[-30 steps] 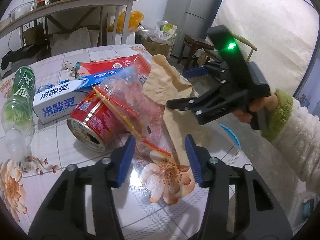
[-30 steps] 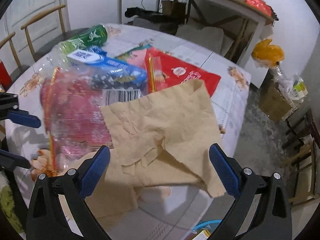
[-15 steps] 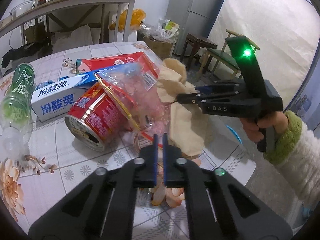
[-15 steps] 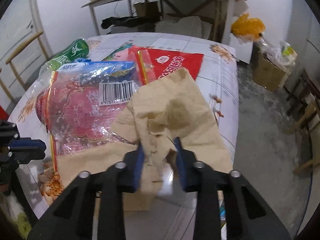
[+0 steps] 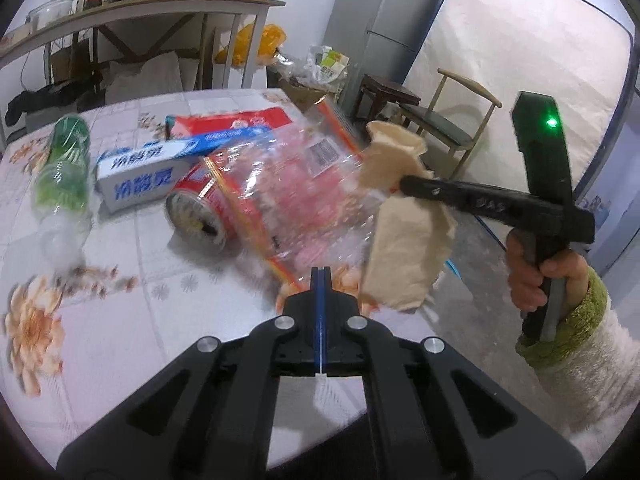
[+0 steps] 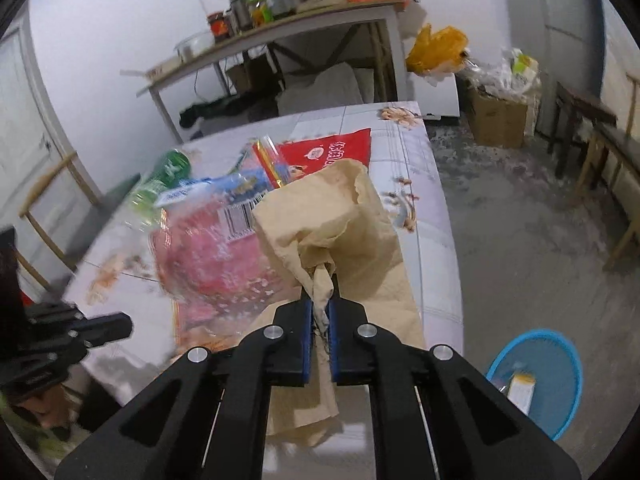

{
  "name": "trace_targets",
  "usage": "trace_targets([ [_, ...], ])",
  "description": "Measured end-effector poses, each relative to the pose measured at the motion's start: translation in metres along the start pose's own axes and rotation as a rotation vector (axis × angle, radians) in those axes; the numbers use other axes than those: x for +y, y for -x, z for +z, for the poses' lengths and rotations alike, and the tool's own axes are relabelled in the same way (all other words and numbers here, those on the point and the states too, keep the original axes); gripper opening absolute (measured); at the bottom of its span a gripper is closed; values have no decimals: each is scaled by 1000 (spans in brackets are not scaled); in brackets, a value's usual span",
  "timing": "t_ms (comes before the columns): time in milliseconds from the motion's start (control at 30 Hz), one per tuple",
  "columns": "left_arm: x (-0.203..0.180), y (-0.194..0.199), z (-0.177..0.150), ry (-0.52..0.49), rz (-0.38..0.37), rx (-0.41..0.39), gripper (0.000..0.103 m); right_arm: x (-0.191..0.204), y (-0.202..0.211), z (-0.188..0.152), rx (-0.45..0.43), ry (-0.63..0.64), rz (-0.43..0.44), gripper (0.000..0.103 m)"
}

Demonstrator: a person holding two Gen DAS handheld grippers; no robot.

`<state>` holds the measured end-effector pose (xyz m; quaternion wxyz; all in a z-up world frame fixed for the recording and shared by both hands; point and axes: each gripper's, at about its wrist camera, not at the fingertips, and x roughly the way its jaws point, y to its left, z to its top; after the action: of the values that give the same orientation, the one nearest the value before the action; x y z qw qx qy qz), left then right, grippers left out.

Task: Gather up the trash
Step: 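Lift the beige cloth with the right gripper while the left gripper grasps a clear plastic bag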

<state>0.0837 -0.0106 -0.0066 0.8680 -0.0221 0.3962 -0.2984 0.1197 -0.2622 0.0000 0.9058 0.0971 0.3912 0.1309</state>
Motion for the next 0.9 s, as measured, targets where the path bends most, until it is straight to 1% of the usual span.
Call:
trace_targets([
  [100, 11, 11, -13, 46, -8, 33, 0, -2, 10, -14, -5, -66, 26, 7],
  [200, 24, 14, -29, 107, -10, 71, 0, 1, 8, -23, 3, -78, 4, 7],
  [267, 30, 12, -34, 132, -17, 97, 0, 3, 2, -27, 17, -82, -8, 7],
  [333, 35, 16, -35, 158, -27, 85, 0, 7, -4, -30, 26, -70, -33, 7],
  [400, 37, 21, -29, 143, -14, 46, 1, 9, -7, -32, 33, -66, -43, 7],
  [467, 36, 22, -21, 122, -3, 12, 12, 9, -12, -35, 43, -69, -46, 7],
  [500, 35, 22, -18, 110, -1, 3, 23, 8, -14, -36, 49, -72, -50, 7],
  [533, 33, 20, -15, 97, -2, -6, 29, 8, -15, -38, 53, -73, -53, 7],
  [633, 24, 5, -3, 48, 11, -17, 35, 7, -21, -41, 66, -74, -65, 7],
  [800, 16, -22, 10, -1, 62, -6, 35, 14, -30, -49, 94, -58, -91, 7],
  [900, 12, -30, 17, -33, 88, -24, 36, 16, -32, -52, 98, -34, -107, 7],
])
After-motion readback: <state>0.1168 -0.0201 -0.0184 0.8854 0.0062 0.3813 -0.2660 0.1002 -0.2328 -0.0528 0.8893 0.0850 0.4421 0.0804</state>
